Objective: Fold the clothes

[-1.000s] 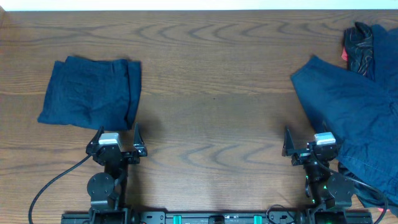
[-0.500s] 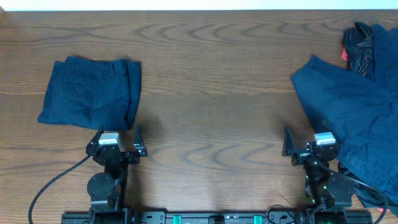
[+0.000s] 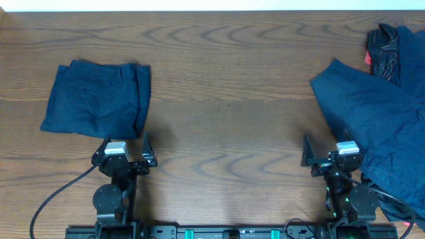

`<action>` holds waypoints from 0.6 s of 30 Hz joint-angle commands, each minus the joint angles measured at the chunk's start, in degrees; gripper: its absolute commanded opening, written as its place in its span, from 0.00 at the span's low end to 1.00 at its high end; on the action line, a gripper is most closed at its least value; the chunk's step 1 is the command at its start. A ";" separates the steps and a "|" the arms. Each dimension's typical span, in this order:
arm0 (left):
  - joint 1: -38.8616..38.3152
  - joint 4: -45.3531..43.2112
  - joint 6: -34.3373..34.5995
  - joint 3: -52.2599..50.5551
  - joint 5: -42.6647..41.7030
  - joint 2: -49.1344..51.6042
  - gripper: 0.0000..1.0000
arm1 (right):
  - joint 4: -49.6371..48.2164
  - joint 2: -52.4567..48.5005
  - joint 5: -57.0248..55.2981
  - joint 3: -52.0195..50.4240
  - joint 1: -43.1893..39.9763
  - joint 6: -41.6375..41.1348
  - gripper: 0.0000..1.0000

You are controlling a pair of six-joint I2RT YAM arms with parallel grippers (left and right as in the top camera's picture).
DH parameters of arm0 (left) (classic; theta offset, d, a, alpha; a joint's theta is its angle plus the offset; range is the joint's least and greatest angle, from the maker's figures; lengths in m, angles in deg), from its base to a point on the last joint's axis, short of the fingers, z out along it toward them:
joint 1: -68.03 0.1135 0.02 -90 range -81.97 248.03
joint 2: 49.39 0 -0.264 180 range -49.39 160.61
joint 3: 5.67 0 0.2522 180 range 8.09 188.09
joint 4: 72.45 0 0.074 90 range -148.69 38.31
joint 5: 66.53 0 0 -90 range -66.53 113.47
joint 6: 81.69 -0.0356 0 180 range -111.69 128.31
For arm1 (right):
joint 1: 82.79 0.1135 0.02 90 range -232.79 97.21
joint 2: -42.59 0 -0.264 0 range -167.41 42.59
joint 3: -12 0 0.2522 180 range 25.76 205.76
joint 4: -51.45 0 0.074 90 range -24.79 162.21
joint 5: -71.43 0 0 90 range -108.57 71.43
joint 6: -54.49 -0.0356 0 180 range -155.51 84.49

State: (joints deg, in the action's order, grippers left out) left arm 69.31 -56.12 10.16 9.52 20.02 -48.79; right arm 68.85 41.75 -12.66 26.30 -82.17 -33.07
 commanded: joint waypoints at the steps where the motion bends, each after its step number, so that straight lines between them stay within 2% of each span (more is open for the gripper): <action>1: -0.31 4.37 1.90 1.86 -0.42 0.02 0.98 | 0.68 -0.98 -0.15 0.44 0.50 -1.55 0.99; 6: -0.31 10.14 1.86 10.25 -0.70 3.91 0.98 | 5.44 -5.29 -3.32 5.75 0.52 -1.53 0.99; 10: -0.31 16.11 1.84 19.93 -0.61 11.65 0.98 | 7.63 -12.90 -7.19 13.64 0.50 -1.53 0.99; 18: -0.31 28.89 1.86 37.97 -0.63 32.68 0.98 | 18.51 -37.35 -10.34 33.11 0.13 -1.55 0.99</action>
State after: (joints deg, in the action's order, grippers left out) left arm 69.31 -29.87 11.49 42.83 19.54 -21.88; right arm 84.65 11.69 -20.29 53.64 -82.17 -33.79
